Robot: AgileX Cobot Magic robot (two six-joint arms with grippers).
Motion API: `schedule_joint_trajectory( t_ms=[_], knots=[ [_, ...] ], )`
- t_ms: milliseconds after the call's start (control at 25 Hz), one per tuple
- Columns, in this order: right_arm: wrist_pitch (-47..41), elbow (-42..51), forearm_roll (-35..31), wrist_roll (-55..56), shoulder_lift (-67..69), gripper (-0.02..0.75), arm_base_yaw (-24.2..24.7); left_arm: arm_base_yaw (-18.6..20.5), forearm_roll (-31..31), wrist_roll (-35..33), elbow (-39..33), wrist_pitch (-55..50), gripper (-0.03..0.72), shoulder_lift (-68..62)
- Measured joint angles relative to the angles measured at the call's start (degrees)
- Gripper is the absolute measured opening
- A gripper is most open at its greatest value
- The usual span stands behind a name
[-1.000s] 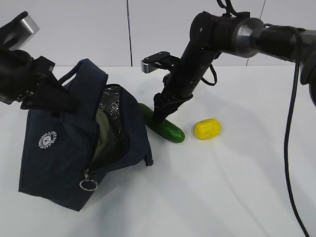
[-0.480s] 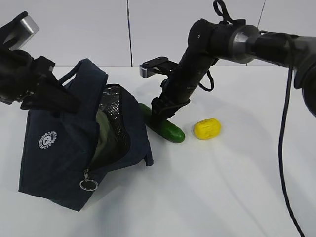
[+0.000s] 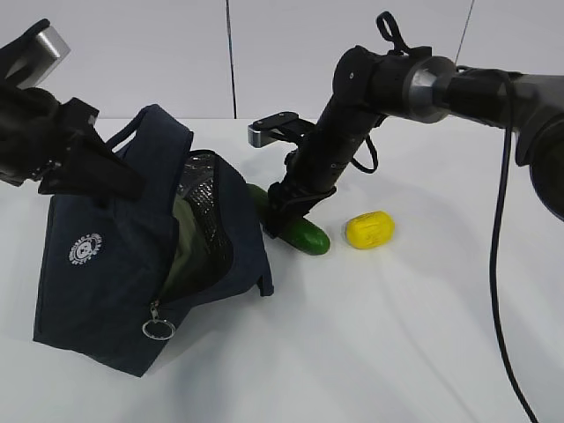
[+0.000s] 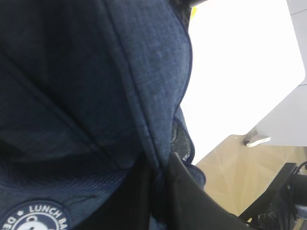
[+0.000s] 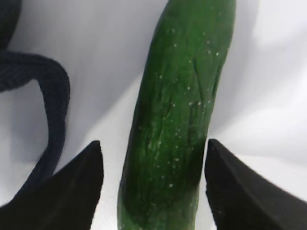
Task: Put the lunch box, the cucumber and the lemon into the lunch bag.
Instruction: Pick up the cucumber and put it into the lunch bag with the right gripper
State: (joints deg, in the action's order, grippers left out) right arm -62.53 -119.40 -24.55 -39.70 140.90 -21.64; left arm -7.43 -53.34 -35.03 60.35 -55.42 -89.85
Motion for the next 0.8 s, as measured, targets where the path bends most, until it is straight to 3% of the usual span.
schedule_joint_trajectory(
  t_ms=[400, 640, 800],
  knots=[
    [-1.89, -0.71, 0.00, 0.00, 0.00, 0.324, 0.00, 0.00, -0.60, 0.00, 0.00, -0.10, 0.017, 0.00],
    [-7.10, -6.29, 0.84, 1.98, 0.00, 0.316, 0.46, 0.00, -0.60, 0.00, 0.00, -0.18, 0.017, 0.00],
    [-7.32, -10.16, 1.09, 11.40, -0.12, 0.316, 1.46, 0.00, -0.60, 0.00, 0.00, -0.18, 0.017, 0.00]
  ],
)
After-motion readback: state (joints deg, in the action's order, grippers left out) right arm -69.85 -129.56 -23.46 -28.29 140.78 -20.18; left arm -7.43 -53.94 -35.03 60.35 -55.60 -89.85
